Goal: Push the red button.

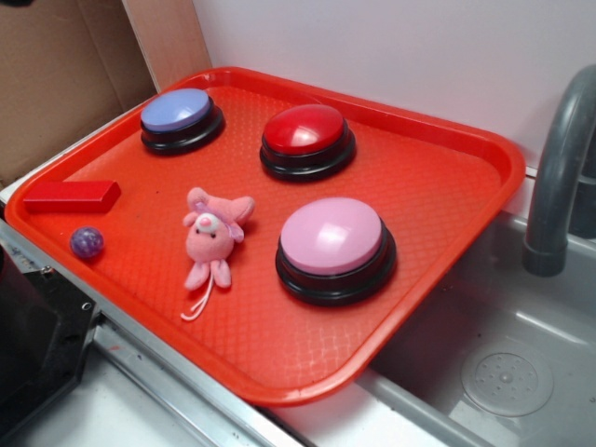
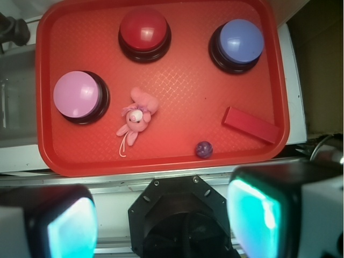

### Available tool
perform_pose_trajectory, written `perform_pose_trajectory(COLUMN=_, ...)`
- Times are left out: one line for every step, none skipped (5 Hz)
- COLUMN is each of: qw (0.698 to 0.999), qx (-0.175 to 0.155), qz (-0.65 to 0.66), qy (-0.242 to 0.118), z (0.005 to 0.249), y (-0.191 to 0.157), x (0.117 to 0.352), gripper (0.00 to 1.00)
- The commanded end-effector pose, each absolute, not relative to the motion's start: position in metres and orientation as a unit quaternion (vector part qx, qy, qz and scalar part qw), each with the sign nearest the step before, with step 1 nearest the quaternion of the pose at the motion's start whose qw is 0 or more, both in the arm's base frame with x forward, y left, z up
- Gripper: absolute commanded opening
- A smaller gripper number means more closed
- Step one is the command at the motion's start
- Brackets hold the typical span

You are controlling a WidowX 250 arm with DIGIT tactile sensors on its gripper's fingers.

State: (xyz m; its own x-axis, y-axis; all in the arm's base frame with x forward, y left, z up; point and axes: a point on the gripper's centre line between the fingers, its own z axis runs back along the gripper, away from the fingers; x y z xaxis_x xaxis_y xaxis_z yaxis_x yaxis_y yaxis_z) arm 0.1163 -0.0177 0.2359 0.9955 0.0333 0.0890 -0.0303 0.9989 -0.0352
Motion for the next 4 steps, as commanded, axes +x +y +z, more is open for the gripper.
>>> perform_pose_trajectory(qw=0.999, qx=-0.017, qz=0.016, qy=-0.045, z=0.236, y=-0.018, x=0.116, gripper=1.0)
perform_pose_trajectory(qw=0.998, qx=0.012, qz=-0.04, qy=0.037, z=0.186, y=0.0, x=0.166, gripper=1.0)
perform_pose_trajectory(qw=0.998, qx=0.022, qz=-0.058, qy=-0.005, z=0.161, y=0.001, x=0.221, gripper=1.0)
perform_pose_trajectory(qw=0.999, qx=0.031, qz=-0.018, qy=-0.01, z=0.135, y=0.005, x=0.27, gripper=1.0)
